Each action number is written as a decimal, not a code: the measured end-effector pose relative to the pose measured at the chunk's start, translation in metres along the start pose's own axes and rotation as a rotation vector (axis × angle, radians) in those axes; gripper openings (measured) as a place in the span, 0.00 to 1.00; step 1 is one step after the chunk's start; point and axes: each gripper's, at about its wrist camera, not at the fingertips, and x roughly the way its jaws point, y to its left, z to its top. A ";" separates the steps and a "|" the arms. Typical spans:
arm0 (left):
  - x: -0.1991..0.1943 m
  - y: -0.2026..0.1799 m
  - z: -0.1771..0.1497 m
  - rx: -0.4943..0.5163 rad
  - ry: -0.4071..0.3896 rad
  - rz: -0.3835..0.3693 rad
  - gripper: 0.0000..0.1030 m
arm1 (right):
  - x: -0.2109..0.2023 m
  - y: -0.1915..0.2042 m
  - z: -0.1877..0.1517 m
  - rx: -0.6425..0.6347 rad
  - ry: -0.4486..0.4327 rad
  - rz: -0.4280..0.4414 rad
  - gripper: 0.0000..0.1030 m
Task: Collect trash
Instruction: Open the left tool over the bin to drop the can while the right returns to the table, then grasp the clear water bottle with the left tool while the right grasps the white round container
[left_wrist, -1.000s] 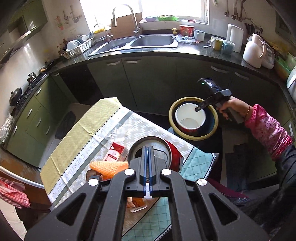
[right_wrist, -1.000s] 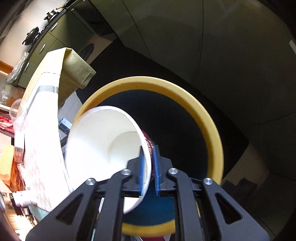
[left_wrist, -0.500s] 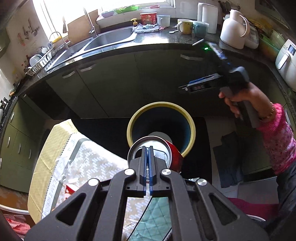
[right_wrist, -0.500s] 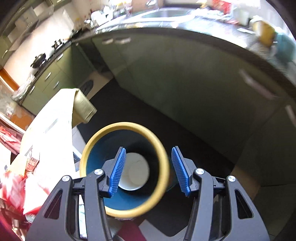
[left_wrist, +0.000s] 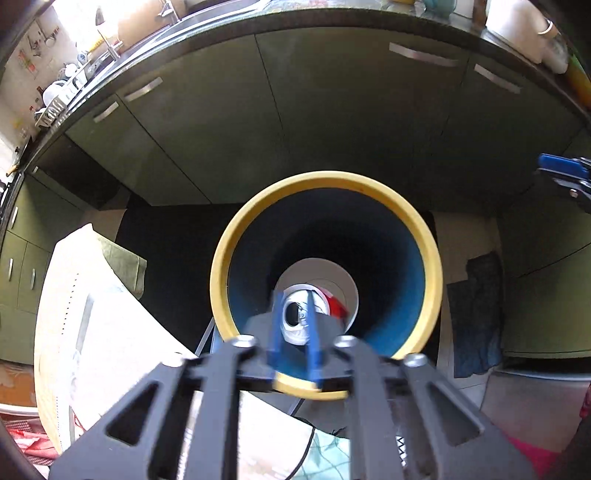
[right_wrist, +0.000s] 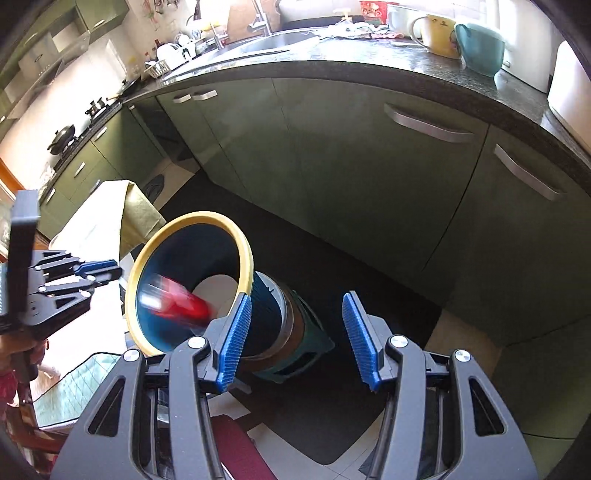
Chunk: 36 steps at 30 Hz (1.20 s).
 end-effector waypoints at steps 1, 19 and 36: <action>-0.002 0.000 0.001 -0.011 -0.002 -0.011 0.24 | -0.001 0.000 -0.001 -0.002 -0.005 0.006 0.51; -0.247 0.144 -0.247 -0.302 -0.142 0.120 0.46 | -0.024 0.271 -0.079 -0.711 0.101 0.421 0.51; -0.207 0.239 -0.383 -0.574 -0.048 0.101 0.52 | 0.019 0.463 -0.156 -1.077 0.159 0.502 0.56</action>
